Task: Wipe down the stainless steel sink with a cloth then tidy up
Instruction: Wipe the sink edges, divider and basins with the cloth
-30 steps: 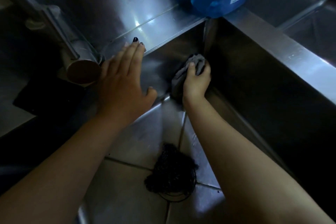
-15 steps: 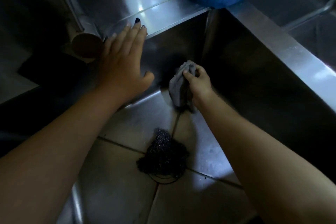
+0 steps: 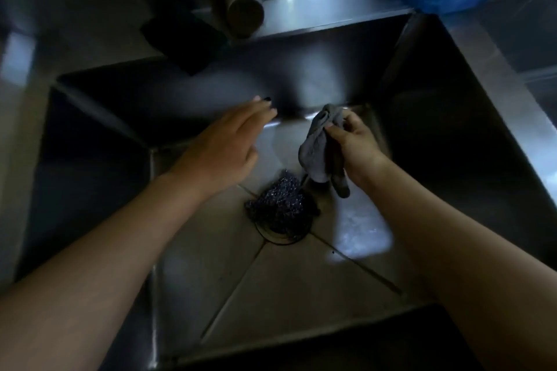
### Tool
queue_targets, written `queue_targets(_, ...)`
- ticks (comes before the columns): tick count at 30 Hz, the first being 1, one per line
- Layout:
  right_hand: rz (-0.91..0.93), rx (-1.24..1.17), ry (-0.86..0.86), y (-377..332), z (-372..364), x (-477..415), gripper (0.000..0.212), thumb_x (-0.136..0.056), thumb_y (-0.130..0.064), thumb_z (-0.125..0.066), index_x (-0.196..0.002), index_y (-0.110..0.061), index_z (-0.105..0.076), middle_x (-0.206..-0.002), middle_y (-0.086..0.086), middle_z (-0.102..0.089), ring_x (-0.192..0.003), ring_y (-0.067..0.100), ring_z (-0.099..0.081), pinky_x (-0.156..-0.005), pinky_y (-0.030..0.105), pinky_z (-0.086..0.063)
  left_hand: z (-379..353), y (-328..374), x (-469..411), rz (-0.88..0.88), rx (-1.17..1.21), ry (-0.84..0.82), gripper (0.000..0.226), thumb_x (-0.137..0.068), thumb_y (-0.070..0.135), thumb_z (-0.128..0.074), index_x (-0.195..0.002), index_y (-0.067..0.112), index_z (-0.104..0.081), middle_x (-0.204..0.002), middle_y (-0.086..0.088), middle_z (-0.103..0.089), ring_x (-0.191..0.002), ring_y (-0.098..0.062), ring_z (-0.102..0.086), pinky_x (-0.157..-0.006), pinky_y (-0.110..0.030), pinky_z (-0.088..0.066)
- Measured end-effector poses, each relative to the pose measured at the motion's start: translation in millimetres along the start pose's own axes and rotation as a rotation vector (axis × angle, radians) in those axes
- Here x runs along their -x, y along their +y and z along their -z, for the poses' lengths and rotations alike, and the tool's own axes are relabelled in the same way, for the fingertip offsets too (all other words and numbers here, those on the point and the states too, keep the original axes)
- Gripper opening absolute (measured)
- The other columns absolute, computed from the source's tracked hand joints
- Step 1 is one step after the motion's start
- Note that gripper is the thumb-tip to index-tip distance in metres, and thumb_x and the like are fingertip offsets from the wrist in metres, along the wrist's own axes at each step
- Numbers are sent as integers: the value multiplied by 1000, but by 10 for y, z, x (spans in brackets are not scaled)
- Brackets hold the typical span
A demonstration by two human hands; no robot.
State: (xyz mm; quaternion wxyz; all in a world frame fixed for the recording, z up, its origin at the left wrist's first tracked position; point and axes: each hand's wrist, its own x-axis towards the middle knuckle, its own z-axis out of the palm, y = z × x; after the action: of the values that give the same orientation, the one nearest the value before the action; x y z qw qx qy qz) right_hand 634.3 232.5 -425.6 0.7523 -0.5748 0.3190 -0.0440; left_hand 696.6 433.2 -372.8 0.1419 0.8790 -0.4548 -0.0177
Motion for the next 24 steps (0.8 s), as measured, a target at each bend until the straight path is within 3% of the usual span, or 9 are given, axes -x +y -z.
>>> queue_targets(3,12,22,-28,14,-84,168,22,-94,-2,-48,-85,-22,-55,-81,0,-60,-75,11,-59,-70,23,-48,113,12,302,82,30,-1,53,-74,9,-40,-125,1,-50,-127,-21,-53,-119,-35,-48,-103,-38,-36)
queue_targets(6,43,117,-76,32,-166,344,22,-92,-1,-50,-87,-22,-56,-84,1,-60,-78,13,-59,-76,27,-48,268,-3,537,116,28,-64,52,-73,12,-39,-122,0,-53,-121,-21,-55,-110,-38,-54,-93,-44,-45)
queue_targets(9,95,179,-104,0,-295,603,22,-92,-2,-51,-89,-23,-56,-89,-1,-60,-79,10,-60,-74,23,-50,369,-103,764,100,2,-152,52,-72,19,-36,-118,2,-54,-115,-21,-58,-103,-36,-55,-90,-39,-45)
queue_targets(11,100,172,-154,-9,-377,788,19,-93,-3,-49,-95,-20,-56,-92,-1,-61,-79,8,-62,-68,20,-53,461,-155,916,88,-11,-217,52,-73,21,-35,-118,1,-55,-113,-22,-59,-102,-38,-57,-88,-44,-47)
queue_targets(15,136,339,-295,66,-547,1121,19,-92,1,-49,-105,-12,-53,-92,-4,-61,-84,6,-60,-79,23,-51,696,-171,1248,97,-69,-272,55,-76,26,-36,-120,-1,-55,-117,-23,-57,-104,-42,-57,-88,-52,-45)
queue_targets(18,174,502,-427,200,-675,1317,24,-90,4,-51,-98,-18,-53,-91,-5,-58,-82,0,-56,-78,17,-45,854,-128,1468,110,-110,-267,52,-88,21,-50,-137,9,-39,-139,-15,-42,-127,-34,-40,-102,-44,-34)
queue_targets(20,202,650,-538,310,-742,1437,27,-88,6,-53,-101,-18,-54,-94,-1,-58,-87,0,-55,-80,13,-42,931,-129,1660,166,-150,-310,60,-91,26,-50,-145,18,-25,-149,-4,-27,-137,-23,-25,-110,-37,-22)
queue_targets(22,233,794,-684,406,-795,1564,22,-87,8,-54,-100,-9,-59,-92,3,-58,-79,-9,-56,-74,5,-41,1040,-79,1843,143,-176,-272,61,-87,26,-56,-142,16,-32,-145,-8,-37,-133,-27,-33,-108,-43,-27)
queue_targets(24,302,906,-868,498,-859,1695,16,-85,8,-54,-95,0,-63,-90,8,-61,-74,0,-58,-69,7,-43,1099,-89,2028,137,-211,-216,56,-81,24,-63,-133,9,-46,-131,-13,-52,-123,-33,-48,-100,-50,-36)
